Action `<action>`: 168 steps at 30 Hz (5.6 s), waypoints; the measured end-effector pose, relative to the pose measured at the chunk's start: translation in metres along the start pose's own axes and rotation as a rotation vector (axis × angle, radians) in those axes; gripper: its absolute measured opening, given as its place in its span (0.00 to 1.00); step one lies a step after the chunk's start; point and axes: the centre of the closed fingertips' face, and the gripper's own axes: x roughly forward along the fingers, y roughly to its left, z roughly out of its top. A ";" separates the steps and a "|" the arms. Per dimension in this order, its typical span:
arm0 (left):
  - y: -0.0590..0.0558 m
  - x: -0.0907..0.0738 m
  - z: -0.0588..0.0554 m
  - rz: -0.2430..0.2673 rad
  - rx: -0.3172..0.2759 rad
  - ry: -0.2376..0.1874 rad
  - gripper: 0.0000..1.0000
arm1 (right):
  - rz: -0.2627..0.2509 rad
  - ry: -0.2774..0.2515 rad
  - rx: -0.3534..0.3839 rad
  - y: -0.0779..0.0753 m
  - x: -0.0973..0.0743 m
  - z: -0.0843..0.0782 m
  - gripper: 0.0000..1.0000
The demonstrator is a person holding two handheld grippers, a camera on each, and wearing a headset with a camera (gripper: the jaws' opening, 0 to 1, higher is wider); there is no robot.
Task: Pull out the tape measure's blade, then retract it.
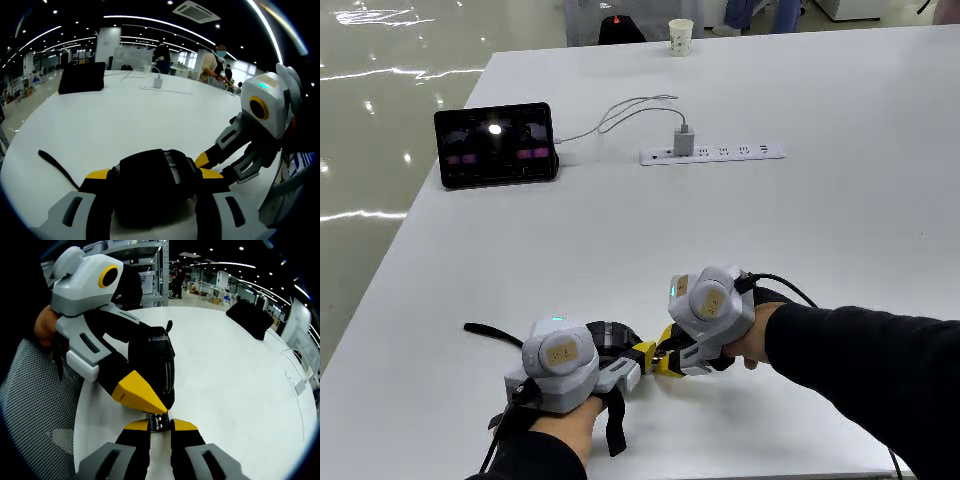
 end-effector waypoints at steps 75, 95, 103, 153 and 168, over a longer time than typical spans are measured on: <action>0.006 -0.010 0.014 -0.125 -0.004 0.005 0.70 | -0.121 -0.097 0.082 -0.008 -0.031 -0.002 0.14; 0.032 -0.026 0.020 -0.213 0.002 0.008 0.99 | -0.208 -0.155 0.172 -0.017 -0.078 -0.026 0.25; 0.036 -0.034 0.012 -0.267 0.059 0.053 0.99 | -0.223 -0.161 0.200 -0.011 -0.097 -0.043 0.33; 0.099 -0.083 0.000 -0.297 0.240 0.158 0.99 | -0.359 -0.097 0.430 0.007 -0.195 -0.167 0.76; 0.105 -0.090 -0.001 -0.294 0.267 0.171 0.99 | -0.360 -0.105 0.447 0.019 -0.207 -0.185 0.93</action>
